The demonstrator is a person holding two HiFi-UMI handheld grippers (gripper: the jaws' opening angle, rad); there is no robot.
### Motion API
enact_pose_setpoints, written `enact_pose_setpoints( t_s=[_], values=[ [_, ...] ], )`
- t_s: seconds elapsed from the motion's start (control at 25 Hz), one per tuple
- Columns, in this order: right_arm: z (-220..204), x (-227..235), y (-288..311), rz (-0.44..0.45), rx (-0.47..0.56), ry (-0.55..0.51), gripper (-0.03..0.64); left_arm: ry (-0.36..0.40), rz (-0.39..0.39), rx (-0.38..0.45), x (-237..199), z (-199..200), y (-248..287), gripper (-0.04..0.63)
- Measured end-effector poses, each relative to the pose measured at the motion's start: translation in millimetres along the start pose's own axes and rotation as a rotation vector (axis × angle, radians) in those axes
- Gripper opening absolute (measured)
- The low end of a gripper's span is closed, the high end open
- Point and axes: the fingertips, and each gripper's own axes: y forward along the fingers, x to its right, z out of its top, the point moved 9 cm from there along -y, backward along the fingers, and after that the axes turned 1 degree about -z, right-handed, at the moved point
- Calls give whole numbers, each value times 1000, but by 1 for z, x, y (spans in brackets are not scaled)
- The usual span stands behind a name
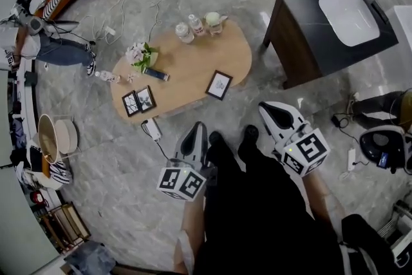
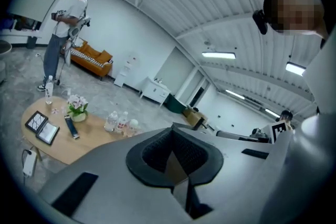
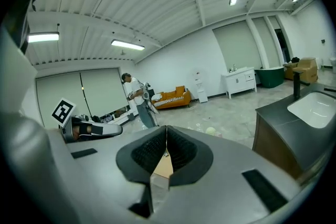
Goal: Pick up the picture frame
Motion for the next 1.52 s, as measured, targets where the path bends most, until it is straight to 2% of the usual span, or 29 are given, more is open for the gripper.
enact_pose_setpoints(
  t_s=[0.28, 0.48, 0.8, 0.96, 1.12, 1.36, 1.52],
  values=[
    [-17, 9, 31, 27, -67, -2, 13, -196, -41, -21, -39, -27, 26, 12],
    [-31, 14, 55, 6, -96, -12, 12, -251, -90, -56, -84, -60, 50, 14],
    [-60, 24, 86, -10, -175, -9, 14, -345, -90, -163, -152, -130, 109, 14],
    [-82, 30, 101, -26, -219, 15, 14, -427, -96, -169, -184, -164, 129, 18],
    [-98, 40, 117, -47, -250, 33, 13, -512, -89, -165, -208, -194, 150, 66],
    [-118, 48, 144, -65, -269, 62, 13, -617, -39, -184, -250, -242, 176, 155],
    [-136, 51, 149, -71, -300, 101, 12, -763, -17, -200, -276, -290, 186, 220]
  ],
)
